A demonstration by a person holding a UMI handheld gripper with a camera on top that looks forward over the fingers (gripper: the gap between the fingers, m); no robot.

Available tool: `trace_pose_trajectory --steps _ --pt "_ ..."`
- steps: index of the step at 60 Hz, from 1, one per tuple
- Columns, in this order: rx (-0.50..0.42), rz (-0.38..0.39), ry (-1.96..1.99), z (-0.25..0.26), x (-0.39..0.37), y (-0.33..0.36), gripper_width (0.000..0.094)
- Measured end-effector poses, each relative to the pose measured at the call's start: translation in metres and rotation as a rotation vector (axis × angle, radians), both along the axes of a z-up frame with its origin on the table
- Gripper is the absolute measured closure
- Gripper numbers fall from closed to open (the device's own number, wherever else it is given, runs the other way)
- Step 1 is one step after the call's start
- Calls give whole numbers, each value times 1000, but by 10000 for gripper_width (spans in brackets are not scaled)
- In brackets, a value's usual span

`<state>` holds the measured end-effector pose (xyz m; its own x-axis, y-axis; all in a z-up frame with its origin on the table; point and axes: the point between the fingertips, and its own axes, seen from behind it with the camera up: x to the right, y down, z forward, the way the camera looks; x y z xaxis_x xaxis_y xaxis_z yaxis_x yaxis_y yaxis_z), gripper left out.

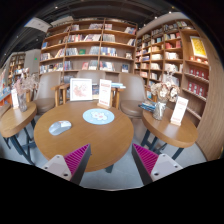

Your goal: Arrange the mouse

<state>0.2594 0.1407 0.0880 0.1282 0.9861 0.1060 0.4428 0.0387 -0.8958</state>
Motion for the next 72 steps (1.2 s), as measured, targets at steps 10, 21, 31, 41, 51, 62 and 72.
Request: trace_pose_trajectory --steps 10,21,31,41,51,62,72 --pt "-18 70 -13 8 -2 -62 82" --pt "-61 163 -37 -2 -4 -150 83" --pt "-63 232 -44 -15 -11 -217 84" --pt "-68 229 -64 -37 -37 -248 84" --pt "-63 214 -67 -55 -80 -262 84" --pt "-51 188 -84 -72 -126 -271 84" --pt "-50 149 -140 -91 -166 -270 87"
